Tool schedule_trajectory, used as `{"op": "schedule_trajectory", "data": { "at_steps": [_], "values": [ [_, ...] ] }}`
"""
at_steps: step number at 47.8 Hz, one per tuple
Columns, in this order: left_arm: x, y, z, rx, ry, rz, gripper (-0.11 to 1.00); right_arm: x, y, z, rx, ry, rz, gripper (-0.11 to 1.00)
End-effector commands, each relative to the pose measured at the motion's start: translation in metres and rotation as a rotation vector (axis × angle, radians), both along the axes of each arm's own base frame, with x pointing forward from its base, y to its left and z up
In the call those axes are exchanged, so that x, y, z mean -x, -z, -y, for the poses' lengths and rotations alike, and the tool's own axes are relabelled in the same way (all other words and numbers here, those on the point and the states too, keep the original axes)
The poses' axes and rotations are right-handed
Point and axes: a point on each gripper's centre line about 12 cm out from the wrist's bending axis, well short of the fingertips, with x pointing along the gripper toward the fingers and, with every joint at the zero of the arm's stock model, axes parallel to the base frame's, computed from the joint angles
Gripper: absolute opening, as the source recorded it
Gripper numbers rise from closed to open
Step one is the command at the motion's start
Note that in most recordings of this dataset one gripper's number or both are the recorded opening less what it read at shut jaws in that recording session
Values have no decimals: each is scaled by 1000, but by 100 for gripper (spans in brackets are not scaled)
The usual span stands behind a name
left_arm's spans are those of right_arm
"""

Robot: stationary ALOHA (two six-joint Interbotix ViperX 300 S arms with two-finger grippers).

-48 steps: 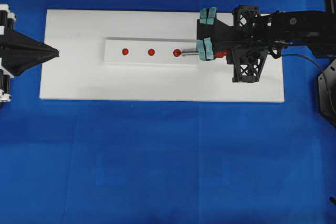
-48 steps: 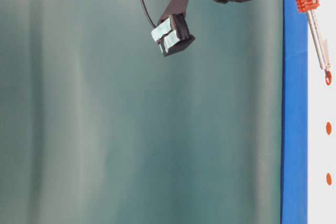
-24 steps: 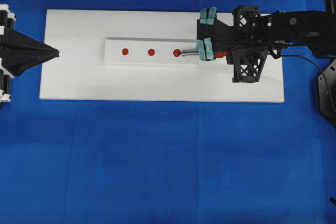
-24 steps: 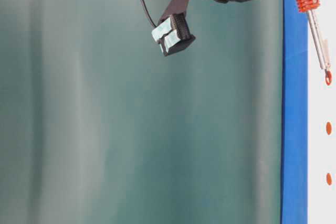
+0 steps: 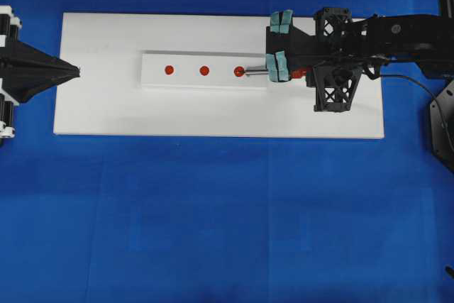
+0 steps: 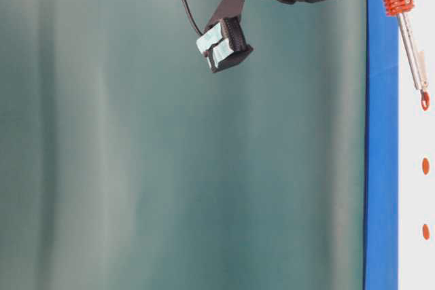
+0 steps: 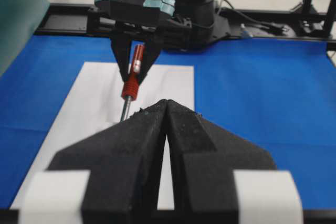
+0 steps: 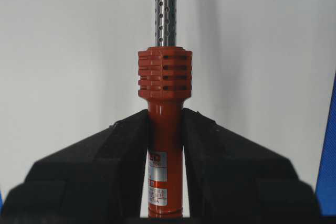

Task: Touch the tip of the soldering iron to the mark.
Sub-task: 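Lower the iron tip onto the rightmost red dot and hold, then lift the iron and carry it down off the board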

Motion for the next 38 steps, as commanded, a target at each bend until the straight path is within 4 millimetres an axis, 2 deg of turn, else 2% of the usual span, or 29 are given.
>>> {"op": "schedule_trajectory", "data": {
  "at_steps": [1, 25, 32, 38],
  "values": [
    [-1, -4, -1, -2, -3, 12, 0, -2, -6, 0, 3, 0, 23, 6],
    [-1, -4, 0, -2, -1, 12, 0, -3, -7, 1, 6, -2, 30, 6],
    [-1, -4, 0, 0, -1, 14, 0, -4, -20, 1, 14, -2, 63, 6],
    [-1, -4, 0, 1, 2, 15, 0, -2, -42, 1, 24, 2, 102, 6]
  ]
}}
